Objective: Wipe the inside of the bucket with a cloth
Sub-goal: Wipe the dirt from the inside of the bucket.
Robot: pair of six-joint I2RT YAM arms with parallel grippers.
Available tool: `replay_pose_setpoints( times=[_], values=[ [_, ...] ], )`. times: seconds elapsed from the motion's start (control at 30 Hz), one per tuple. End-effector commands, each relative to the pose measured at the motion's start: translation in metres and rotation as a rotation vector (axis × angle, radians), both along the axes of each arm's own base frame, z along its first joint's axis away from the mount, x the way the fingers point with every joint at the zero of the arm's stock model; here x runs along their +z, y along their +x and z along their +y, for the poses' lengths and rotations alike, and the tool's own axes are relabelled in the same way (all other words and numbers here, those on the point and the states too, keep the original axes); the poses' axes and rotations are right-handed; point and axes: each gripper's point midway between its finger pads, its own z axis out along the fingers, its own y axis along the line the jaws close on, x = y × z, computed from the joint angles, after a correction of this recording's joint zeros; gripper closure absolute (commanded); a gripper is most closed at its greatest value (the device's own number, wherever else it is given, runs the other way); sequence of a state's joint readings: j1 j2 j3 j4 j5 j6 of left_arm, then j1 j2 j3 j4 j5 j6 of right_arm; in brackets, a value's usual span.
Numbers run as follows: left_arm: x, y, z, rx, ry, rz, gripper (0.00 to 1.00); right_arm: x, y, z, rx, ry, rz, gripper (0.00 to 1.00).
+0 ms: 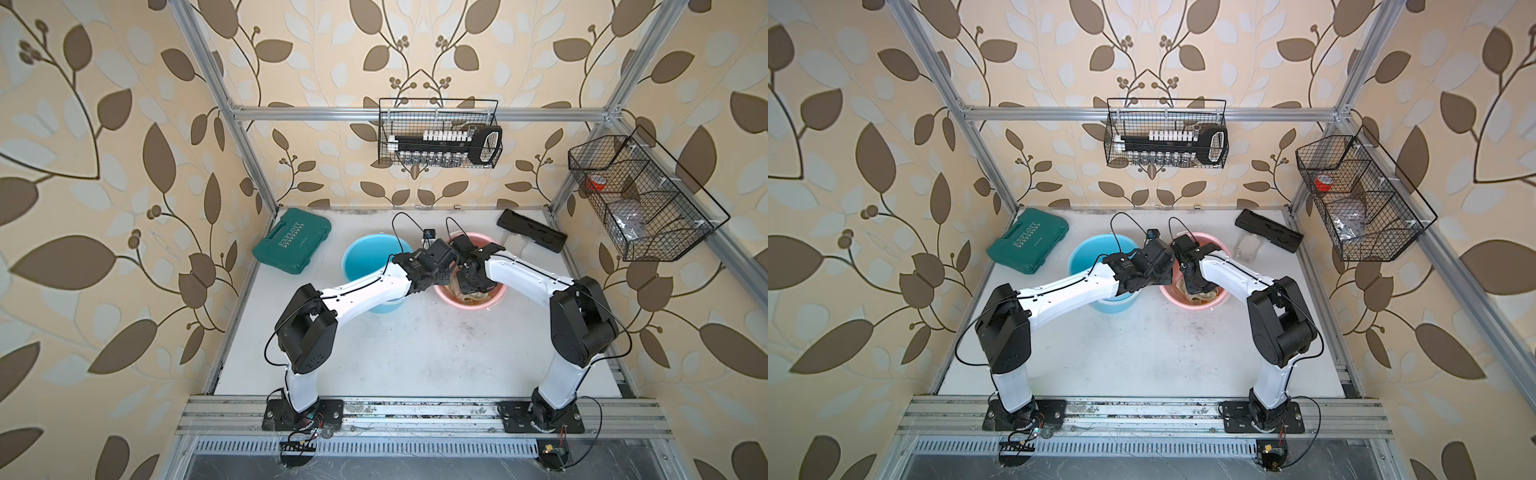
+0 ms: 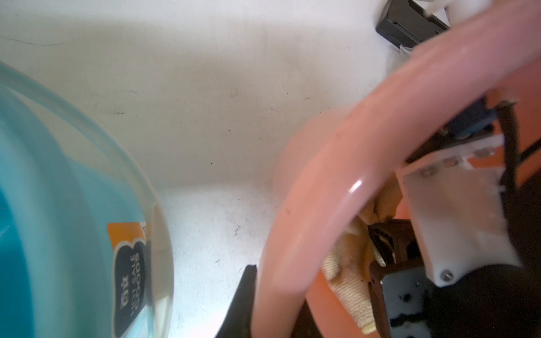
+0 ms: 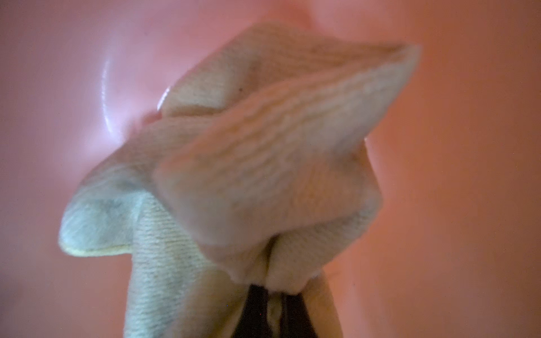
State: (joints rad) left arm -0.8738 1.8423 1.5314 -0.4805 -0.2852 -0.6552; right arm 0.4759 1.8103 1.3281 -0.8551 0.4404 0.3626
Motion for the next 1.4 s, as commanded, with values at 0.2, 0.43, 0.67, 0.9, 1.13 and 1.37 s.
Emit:
replay_pose_setpoints(
  times=[0.2, 0.43, 0.67, 0.9, 1.13, 1.37],
  values=[
    [-0.017, -0.03, 0.003, -0.122, 0.08, 0.074, 1.0, -0.046, -0.002, 0.03, -0.037, 0.166, 0.099, 1.0],
    [-0.016, -0.03, 0.001, -0.128, 0.072, 0.079, 1.0, -0.057, -0.009, 0.091, 0.003, 0.515, 0.16, 1.0],
    [-0.017, -0.03, -0.001, -0.124, 0.059, 0.081, 1.0, -0.006, 0.004, 0.155, 0.056, 0.949, 0.082, 1.0],
    [-0.024, -0.03, 0.0, -0.126, 0.078, 0.093, 1.0, 0.057, 0.016, 0.179, 0.106, 1.183, -0.031, 1.0],
    [-0.026, -0.028, 0.001, -0.109, 0.077, 0.091, 1.0, 0.089, 0.0, 0.189, 0.176, 1.301, -0.025, 1.0],
    [-0.023, -0.026, 0.004, -0.1, 0.093, 0.077, 1.0, 0.053, -0.04, 0.16, 0.211, 1.047, 0.085, 1.0]
  ],
)
